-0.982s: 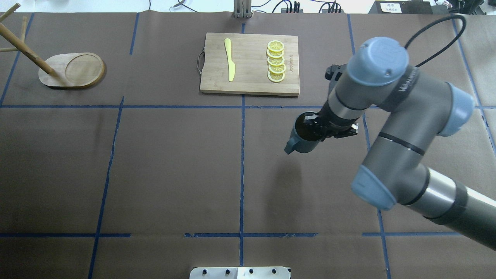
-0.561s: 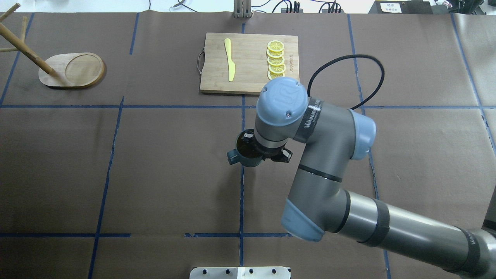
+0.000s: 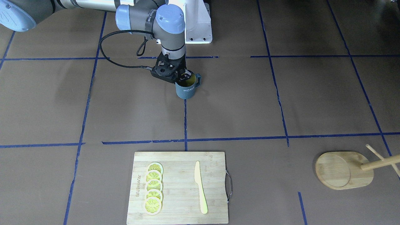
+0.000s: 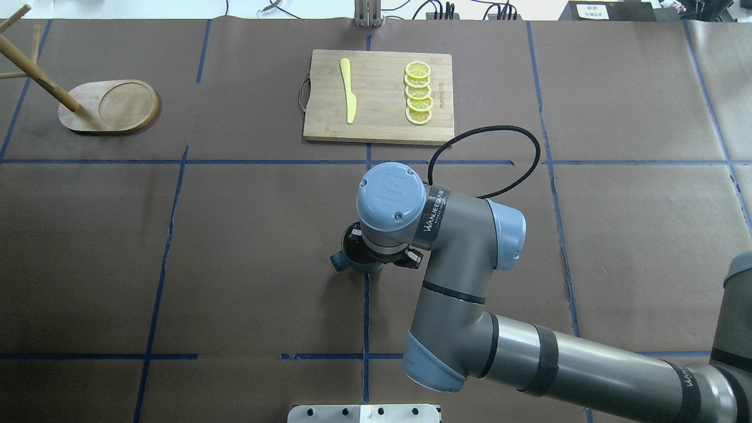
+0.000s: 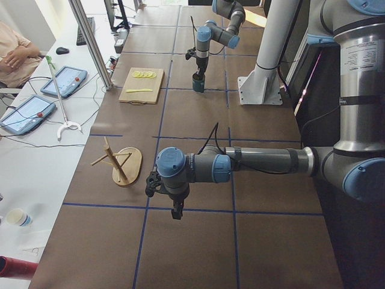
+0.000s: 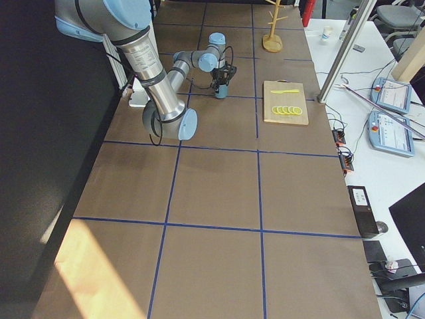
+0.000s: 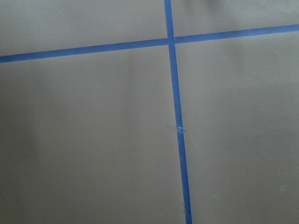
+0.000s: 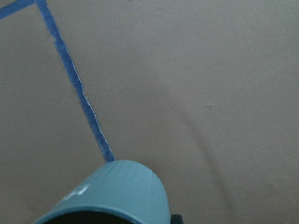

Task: Hang cup on storage rack
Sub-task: 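Set the mug down at the center, release, and withdraw the right arm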

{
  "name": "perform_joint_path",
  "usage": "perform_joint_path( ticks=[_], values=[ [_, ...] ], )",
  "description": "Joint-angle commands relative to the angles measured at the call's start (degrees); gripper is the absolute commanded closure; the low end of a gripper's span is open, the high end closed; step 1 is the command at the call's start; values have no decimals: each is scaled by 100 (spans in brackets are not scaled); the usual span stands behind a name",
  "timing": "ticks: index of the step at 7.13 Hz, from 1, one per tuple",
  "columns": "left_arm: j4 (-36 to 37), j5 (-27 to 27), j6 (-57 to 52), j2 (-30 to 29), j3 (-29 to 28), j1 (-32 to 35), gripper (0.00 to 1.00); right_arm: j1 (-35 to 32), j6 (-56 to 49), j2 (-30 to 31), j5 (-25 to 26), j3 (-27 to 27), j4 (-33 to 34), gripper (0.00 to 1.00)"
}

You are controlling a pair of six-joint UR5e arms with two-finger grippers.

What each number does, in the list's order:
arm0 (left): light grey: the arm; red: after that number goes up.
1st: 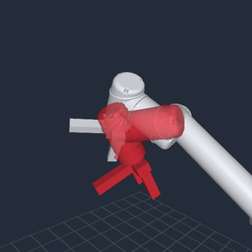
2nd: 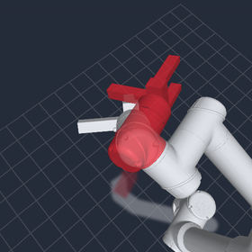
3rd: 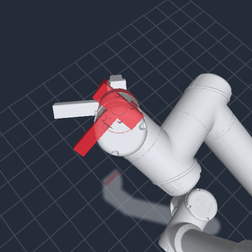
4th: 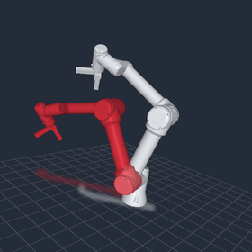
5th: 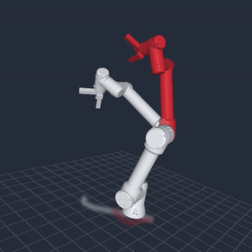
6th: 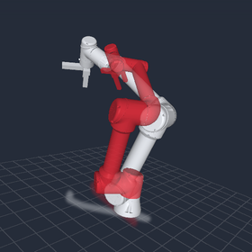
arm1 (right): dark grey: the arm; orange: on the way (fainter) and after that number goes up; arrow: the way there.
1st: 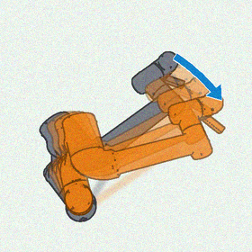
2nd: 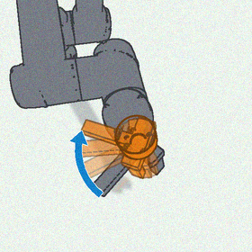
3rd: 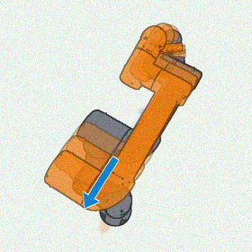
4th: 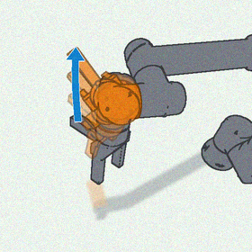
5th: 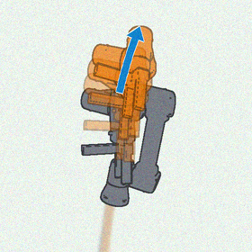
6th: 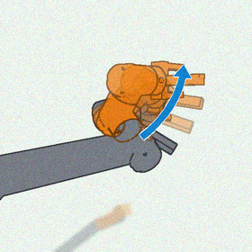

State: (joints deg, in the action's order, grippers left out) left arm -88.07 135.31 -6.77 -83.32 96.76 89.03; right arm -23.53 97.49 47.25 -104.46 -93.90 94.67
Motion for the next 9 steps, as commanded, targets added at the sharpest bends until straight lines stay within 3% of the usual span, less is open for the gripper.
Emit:
perform_joint_path(
  ticks=[1,3,4,6,9],
  values=[
    [0,4,0,0,1,0,0,6,-3,-14,4,99,-219,1],
    [0,4,0,0,1,0,0,-11,-55,-23,13,-40,-388,0],
    [0,-5,0,0,1,0,0,-194,-238,3,-83,-424,-292,0],
    [0,-13,0,0,-8,0,0,-598,-789,-32,-434,-1145,637,0],
    [0,-31,9,-43,71,0,0,-2211,-2859,475,-1539,-1315,1141,0]
  ],
)
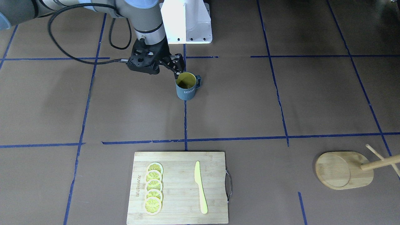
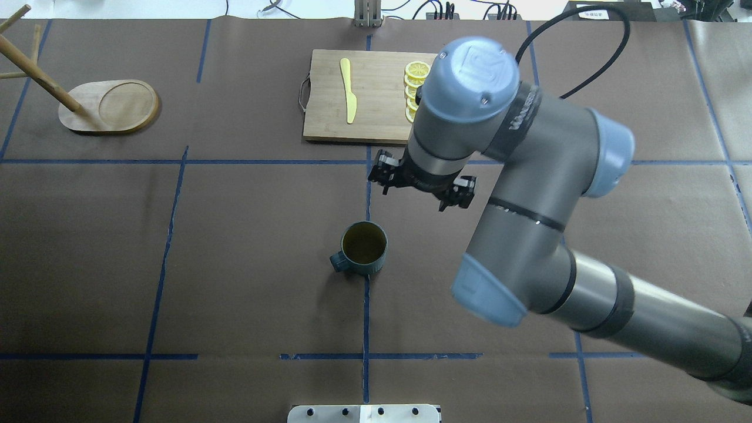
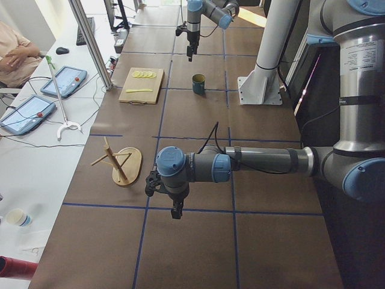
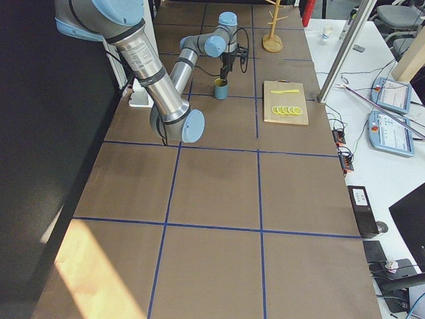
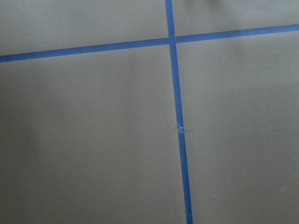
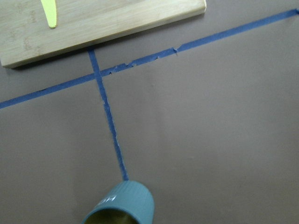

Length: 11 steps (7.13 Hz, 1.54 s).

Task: Hang cup on storage rack
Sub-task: 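Set the mug down at the center, release, and withdraw the right arm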

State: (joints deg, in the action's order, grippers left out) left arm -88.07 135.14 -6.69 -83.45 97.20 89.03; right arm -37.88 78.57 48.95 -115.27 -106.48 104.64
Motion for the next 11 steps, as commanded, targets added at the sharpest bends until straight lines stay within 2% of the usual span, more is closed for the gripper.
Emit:
perform_joint_path(
  ticks=[1,2,3,4,7,8,9,11],
  values=[
    [-43,4,36,-65,44,0,0,-1426,-2176,726,-792,-40,153,0],
    [-427,12,45,-100,36,-9,0,-2024,-3754,1278,-926,4,136,0],
    [-1014,12,45,-101,-8,-9,0,-2596,-4936,1849,-1258,5,136,0],
    [-1289,-5,63,-188,-165,-70,0,-3028,-5853,2447,-1505,-4,75,0],
    [-1432,206,10,-329,-272,-149,0,-4319,-8735,4116,-1559,118,66,0],
    [-1798,206,53,-329,-246,-280,0,-4985,-9511,4732,-1777,136,66,0],
    [-2219,197,115,-355,-263,-455,0,-5497,-9945,5060,-1780,102,74,0],
    [-3300,179,525,-391,-211,-930,0,-5625,-9775,5256,-1718,57,66,0]
  ],
)
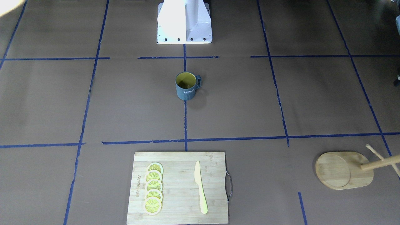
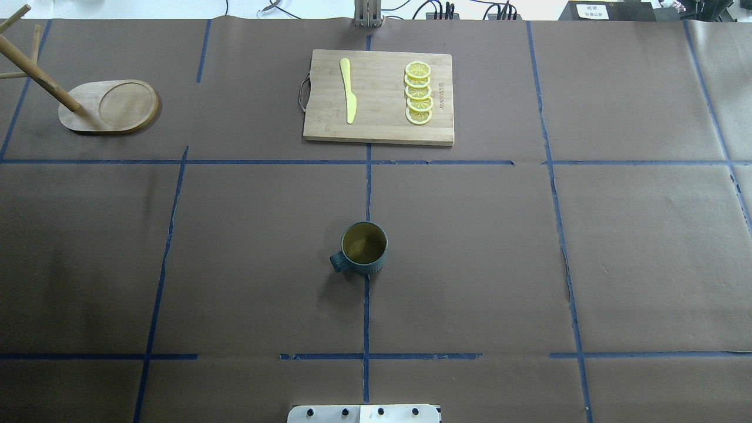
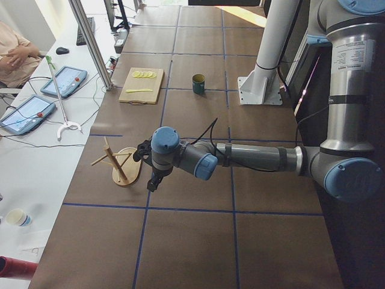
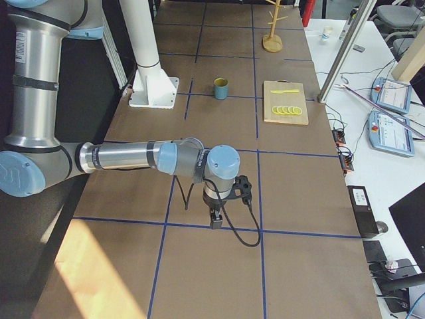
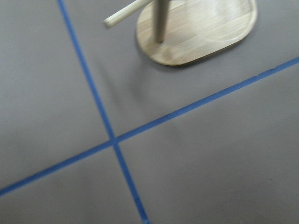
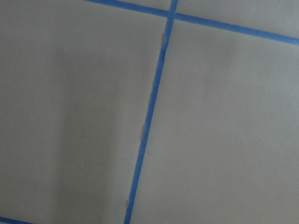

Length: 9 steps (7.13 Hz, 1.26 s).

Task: Hang cup on storage rack
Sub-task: 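Move the left gripper from near the rack toward the mug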

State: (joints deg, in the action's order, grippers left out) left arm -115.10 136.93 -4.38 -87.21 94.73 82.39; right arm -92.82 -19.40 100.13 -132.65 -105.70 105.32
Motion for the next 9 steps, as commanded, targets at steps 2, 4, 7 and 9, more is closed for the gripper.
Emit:
perform_joint_path(
  ticks=[2,4,7,9],
  values=[
    [-2672,-69,1695,-33,55,-905,0,-113,383,138,142,31,-211,0],
    [-4103,-725,2692,-313,255,-1863,0,-61,718,156,266,49,-537,0],
    [-4195,-2812,2776,-1103,599,-4161,0,62,736,155,196,58,-574,0],
    [-4170,-4728,2802,-1577,617,-5482,0,62,779,147,48,67,-574,0]
  ],
)
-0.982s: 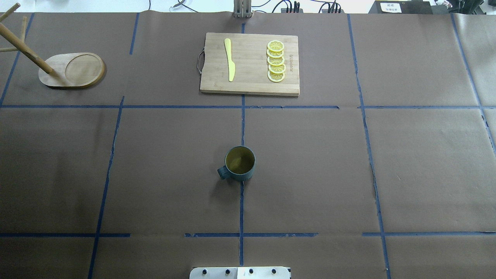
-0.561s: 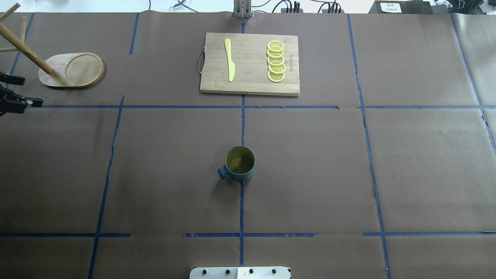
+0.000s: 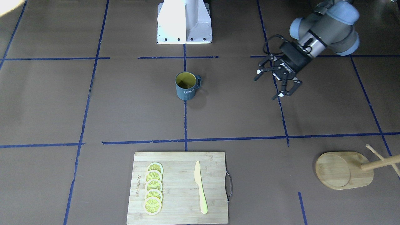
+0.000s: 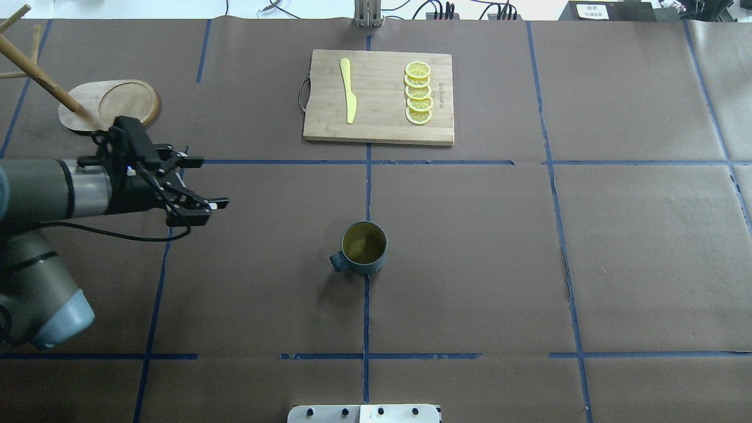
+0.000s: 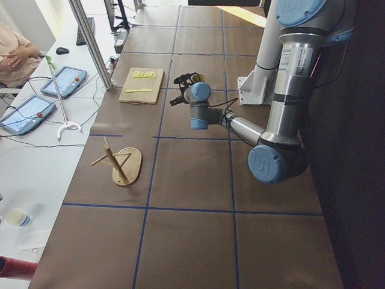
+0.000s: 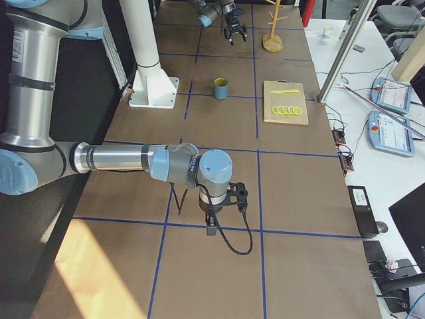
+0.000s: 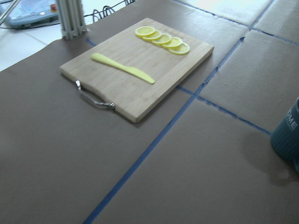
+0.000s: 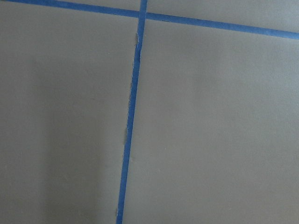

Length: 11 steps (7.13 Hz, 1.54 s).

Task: Hang cup on storage rack
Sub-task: 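Move the left gripper from near the rack toward the mug, then grasp the teal mug by its handle with the left gripper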

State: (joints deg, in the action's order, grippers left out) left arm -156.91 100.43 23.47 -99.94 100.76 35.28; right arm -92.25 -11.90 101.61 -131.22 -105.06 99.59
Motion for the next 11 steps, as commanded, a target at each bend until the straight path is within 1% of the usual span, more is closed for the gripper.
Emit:
perform_joint_path(
  ticks=[1,2,3,4,5,6,9,10,11],
  values=[
    [46,-1426,139,-524,-91,-1116,0,5,47,0,-97,3,-1,0],
    [46,-1760,349,-579,-153,-1520,0,5,47,17,-115,3,-1,0],
    [46,-2520,325,-701,-188,-2046,0,5,30,104,-115,-84,-10,0],
    [46,-2841,307,-798,-406,-2443,1,5,21,114,-115,-76,-10,0],
    [11,-2879,299,-1164,-869,-2481,1,5,12,114,-106,-76,-10,0],
    [-7,-2871,272,-1298,-1083,-2482,1,5,21,114,-106,-76,-10,0],
    [-182,-2853,263,-1317,-1102,-2193,3,5,12,105,-106,-94,-10,0],
    [-243,-2862,263,-1317,-1364,-2183,3,-4,12,105,-106,-94,-10,0],
    [-488,-2853,289,-1352,-1549,-2192,3,-4,-5,114,-97,-94,-10,0]
  ],
)
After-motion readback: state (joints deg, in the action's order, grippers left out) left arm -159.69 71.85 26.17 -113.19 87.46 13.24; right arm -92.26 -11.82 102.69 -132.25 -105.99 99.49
